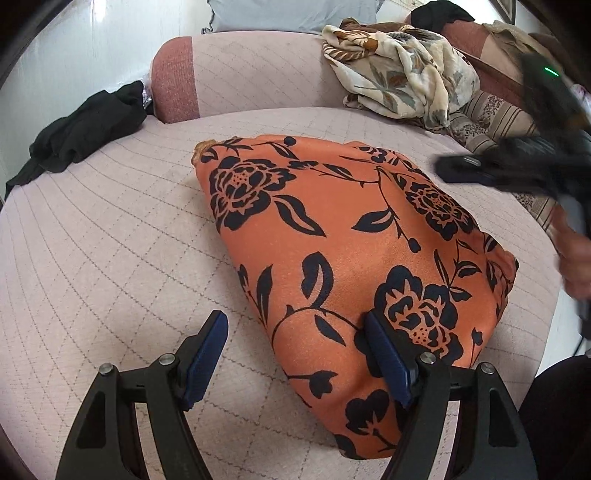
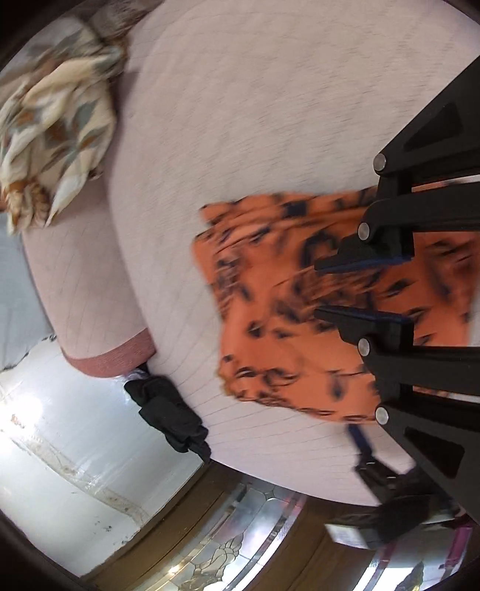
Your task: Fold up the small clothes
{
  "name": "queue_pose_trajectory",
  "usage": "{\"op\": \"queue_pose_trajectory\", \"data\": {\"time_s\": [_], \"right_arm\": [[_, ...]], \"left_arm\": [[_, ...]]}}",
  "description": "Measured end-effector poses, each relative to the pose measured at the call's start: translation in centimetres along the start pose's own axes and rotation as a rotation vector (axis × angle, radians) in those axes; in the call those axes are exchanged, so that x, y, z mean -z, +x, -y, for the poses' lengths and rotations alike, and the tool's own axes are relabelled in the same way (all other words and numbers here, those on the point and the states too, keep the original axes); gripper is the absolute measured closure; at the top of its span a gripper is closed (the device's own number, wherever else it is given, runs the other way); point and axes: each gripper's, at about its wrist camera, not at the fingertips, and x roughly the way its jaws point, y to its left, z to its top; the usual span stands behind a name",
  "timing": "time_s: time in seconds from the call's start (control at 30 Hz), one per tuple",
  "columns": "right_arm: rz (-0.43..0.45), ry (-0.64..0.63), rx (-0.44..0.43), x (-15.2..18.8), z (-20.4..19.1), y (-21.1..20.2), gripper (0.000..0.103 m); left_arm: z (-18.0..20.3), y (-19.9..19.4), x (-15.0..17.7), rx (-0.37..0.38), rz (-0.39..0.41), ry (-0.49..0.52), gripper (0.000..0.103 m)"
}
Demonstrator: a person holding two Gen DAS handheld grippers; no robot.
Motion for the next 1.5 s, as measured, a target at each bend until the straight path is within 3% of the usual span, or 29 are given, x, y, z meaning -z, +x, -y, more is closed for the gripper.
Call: {"op": "queue_pose_trajectory", "data": {"time_s": [0.13, 0.23, 0.33, 0.43, 0.53, 0.6, 0.7, 0.77, 0.8, 0.9, 1.0, 1.2, 1.3, 1.43, 1.5], "right_arm": [[-0.045, 0.039, 0.030, -2.9, -0.3, 4.5, 0.081], [-0.082, 0.039, 0.165, -3.8, 0.8, 8.6, 0.081], [-0.062, 0.075, 0.173, -5.1, 0.9, 9.1, 0.081], [0.024, 0.012, 0.098, -6.1, -1.6, 7.7, 0.080], [0.007, -0.050, -0.076, -6.1, -5.1, 7.9, 0.080], [-0.011, -0.093, -0.133, -5.8, -6.9, 8.5, 0.080], [-0.086, -0.107, -0.147, -5.2, -8.6, 11.7, 0.080], [-0.185, -0.085, -0.080, -4.1, -8.3, 15.4, 0.080], [-0.163, -0.077, -0.092, -3.9, -8.1, 15.6, 0.081], [-0.153, -0.081, -0.085, -4.1, -8.1, 13.5, 0.081], [-0.066, -0.072, -0.099, -3.6, -6.9, 9.5, 0.081], [-0.007, -0.062, 0.010, -1.1, -4.1, 3.1, 0.081], [-0.012, -0.021, 0.027, 0.5, -2.7, 1.5, 0.081], [-0.100, 0.004, 0.110, 3.3, -0.2, 1.8, 0.080], [-0.096, 0.049, 0.072, 4.2, 0.9, 2.1, 0.080]], "left_arm": [[-0.3, 0.2, 0.1, 0.008, -0.004, -0.010, 0.019], [-0.4, 0.6, 0.3, 0.022, -0.013, -0.027, 0.018], [-0.5, 0.4, 0.6, 0.029, -0.008, -0.017, 0.018], [-0.5, 0.0, 1.1, 0.042, 0.003, -0.009, 0.018], [-1.1, -0.1, 1.9, 0.088, 0.002, -0.038, 0.018], [-1.3, -0.1, 2.2, 0.115, -0.010, -0.045, 0.015], [-0.9, 0.3, 2.9, 0.096, -0.027, -0.026, 0.009], [-0.5, 0.3, 3.0, 0.058, -0.012, -0.020, 0.006], [-0.3, 0.2, 2.9, 0.050, -0.010, -0.012, 0.005], [0.3, -0.1, 2.7, 0.024, -0.003, 0.016, 0.005], [0.6, -0.4, 2.6, 0.006, -0.003, 0.019, 0.005], [0.8, -0.4, 2.4, -0.021, -0.004, 0.022, 0.005], [0.7, -0.3, 2.4, -0.029, 0.000, 0.030, 0.005], [0.6, -0.1, 2.4, -0.026, -0.004, 0.023, 0.005], [0.6, -0.2, 2.5, -0.029, -0.003, 0.023, 0.005]]}}
